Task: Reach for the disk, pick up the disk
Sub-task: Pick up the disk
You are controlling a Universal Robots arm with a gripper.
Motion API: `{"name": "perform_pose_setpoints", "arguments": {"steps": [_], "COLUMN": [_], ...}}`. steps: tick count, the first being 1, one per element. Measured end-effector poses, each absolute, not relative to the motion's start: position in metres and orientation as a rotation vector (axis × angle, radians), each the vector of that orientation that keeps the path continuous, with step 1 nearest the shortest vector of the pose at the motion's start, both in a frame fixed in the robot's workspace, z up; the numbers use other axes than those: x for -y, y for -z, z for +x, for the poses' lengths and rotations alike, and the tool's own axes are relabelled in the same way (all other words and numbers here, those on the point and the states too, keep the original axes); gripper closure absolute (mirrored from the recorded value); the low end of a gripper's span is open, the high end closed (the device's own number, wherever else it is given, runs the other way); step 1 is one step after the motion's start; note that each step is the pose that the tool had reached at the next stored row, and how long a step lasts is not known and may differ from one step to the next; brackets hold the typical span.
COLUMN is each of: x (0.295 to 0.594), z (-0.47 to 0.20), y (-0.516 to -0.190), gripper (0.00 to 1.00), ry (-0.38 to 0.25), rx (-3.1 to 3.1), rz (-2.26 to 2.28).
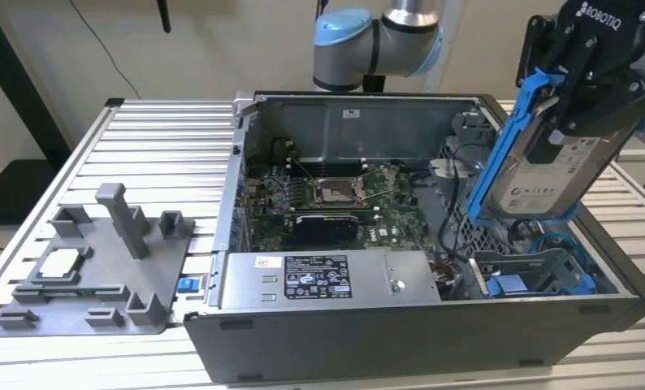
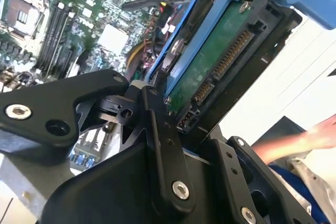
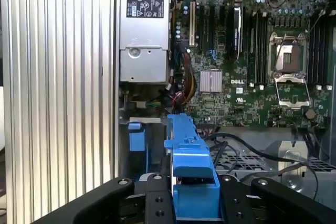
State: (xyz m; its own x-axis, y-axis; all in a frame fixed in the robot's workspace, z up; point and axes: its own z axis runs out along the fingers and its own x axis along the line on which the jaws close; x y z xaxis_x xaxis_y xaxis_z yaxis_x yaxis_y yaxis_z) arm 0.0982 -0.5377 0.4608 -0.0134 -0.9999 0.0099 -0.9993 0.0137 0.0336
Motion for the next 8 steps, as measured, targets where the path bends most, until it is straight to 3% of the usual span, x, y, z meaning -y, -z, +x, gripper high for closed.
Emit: {"name": "perform_pose_setpoints", "arguments": {"steps": [8], "x": [0.554], "z": [0.103], "y": [-0.447], "gripper": [1.0], "ry": [0.027], "rx": [2.215], "rz": [2.185]}}
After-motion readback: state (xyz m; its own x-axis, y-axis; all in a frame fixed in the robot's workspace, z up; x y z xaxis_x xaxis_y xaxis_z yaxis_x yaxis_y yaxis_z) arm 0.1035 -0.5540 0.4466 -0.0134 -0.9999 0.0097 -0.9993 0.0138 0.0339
